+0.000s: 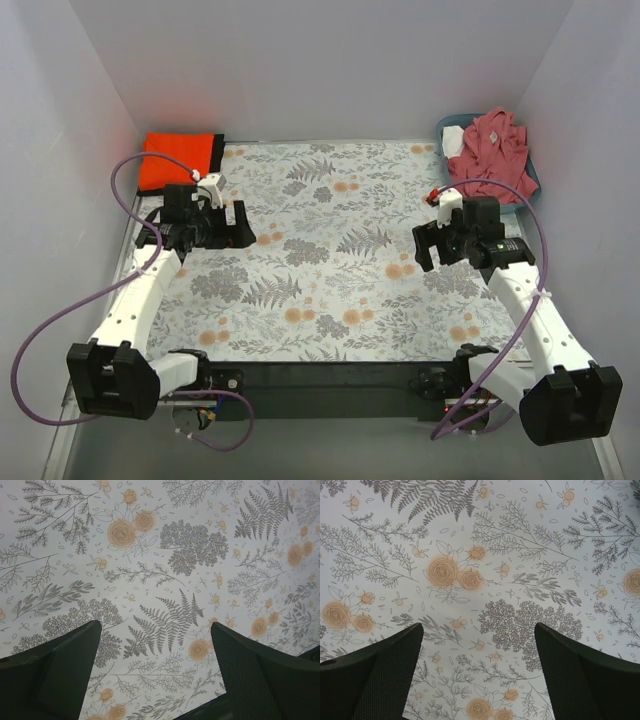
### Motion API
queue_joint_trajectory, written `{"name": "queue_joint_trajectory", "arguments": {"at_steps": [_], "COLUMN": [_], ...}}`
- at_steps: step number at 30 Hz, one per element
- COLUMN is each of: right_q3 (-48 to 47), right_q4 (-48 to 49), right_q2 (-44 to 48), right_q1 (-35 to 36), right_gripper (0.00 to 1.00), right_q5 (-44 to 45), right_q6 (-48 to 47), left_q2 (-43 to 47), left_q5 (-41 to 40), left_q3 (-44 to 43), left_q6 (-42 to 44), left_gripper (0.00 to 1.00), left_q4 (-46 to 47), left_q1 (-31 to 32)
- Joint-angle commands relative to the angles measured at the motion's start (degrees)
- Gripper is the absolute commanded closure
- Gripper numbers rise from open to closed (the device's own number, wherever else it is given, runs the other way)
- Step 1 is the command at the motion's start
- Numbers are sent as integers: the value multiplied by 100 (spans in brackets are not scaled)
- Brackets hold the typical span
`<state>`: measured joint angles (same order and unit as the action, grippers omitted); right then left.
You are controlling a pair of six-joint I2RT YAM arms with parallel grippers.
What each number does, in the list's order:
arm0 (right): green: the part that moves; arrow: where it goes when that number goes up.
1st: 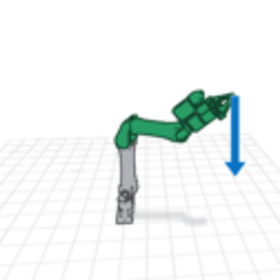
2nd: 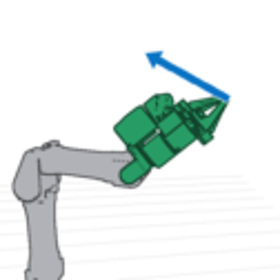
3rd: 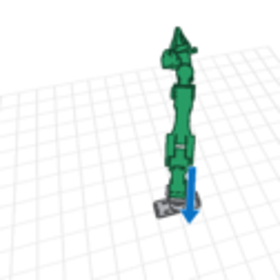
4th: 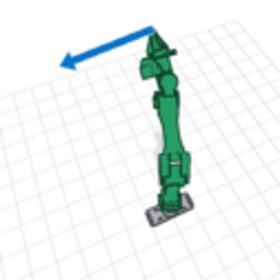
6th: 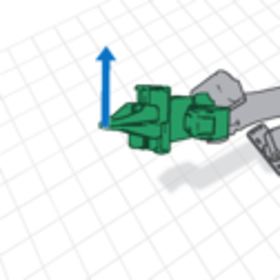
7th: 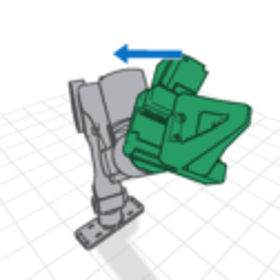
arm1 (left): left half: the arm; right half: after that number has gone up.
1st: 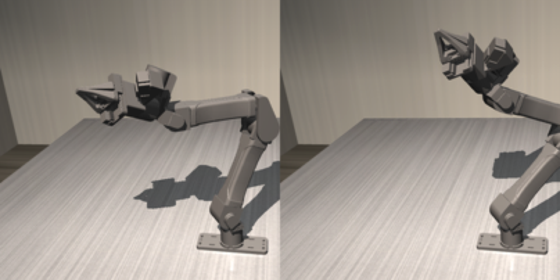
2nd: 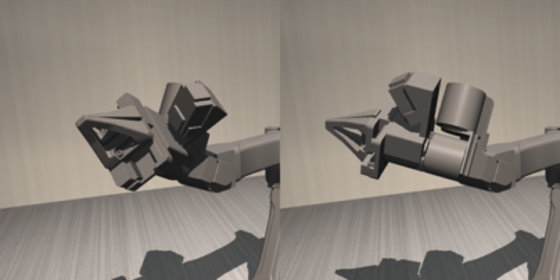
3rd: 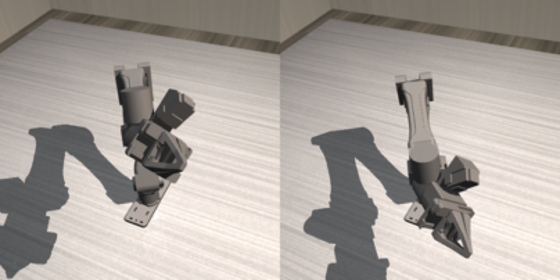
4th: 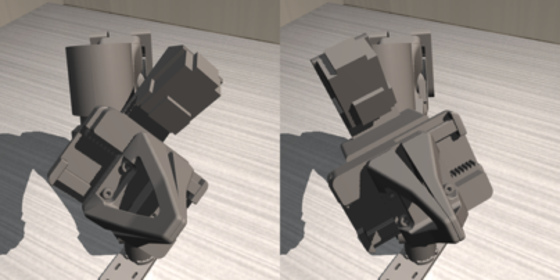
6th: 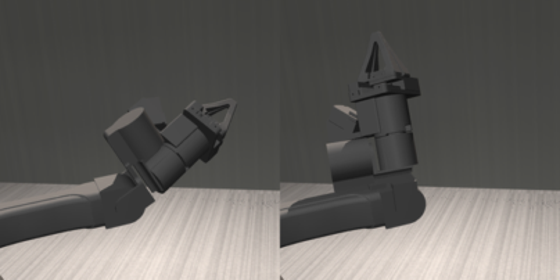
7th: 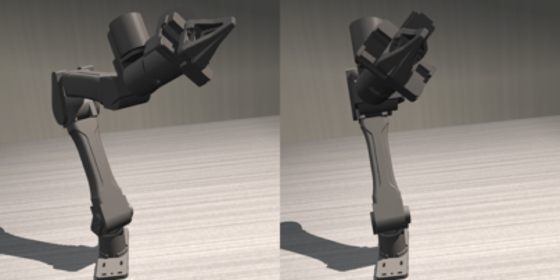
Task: Fold and stack the t-shirts
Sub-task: Grab the tshirt from the pile
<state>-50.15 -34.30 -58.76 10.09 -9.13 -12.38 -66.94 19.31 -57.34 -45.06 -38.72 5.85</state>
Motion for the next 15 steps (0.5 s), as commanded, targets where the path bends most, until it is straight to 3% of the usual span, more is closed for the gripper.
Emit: {"name": "queue_joint_trajectory", "arguments": {"at_steps": [1,5,9,15], "right_q3": [-581,-1627,-3190,-5474], "right_q4": [-14,-374,-946,-1104], "right_q2": [-231,-679,-1794,-3462], "right_q1": [-24,-33,-358,-1517], "right_gripper": [2,2,2,1], "right_q5": [182,87,-484,-1152], "right_q6": [-97,-352,-528,-783], "left_q2": [-257,-504,-952,-1233], "left_q5": [317,802,1030,1487], "left_q3": [-391,-917,-1437,-1886], "left_q6": [154,252,261,226], "left_gripper": [9,8,8,8], "left_q4": [-144,-320,-487,-505], "left_q1": [-13,-92,-242,-303]}}
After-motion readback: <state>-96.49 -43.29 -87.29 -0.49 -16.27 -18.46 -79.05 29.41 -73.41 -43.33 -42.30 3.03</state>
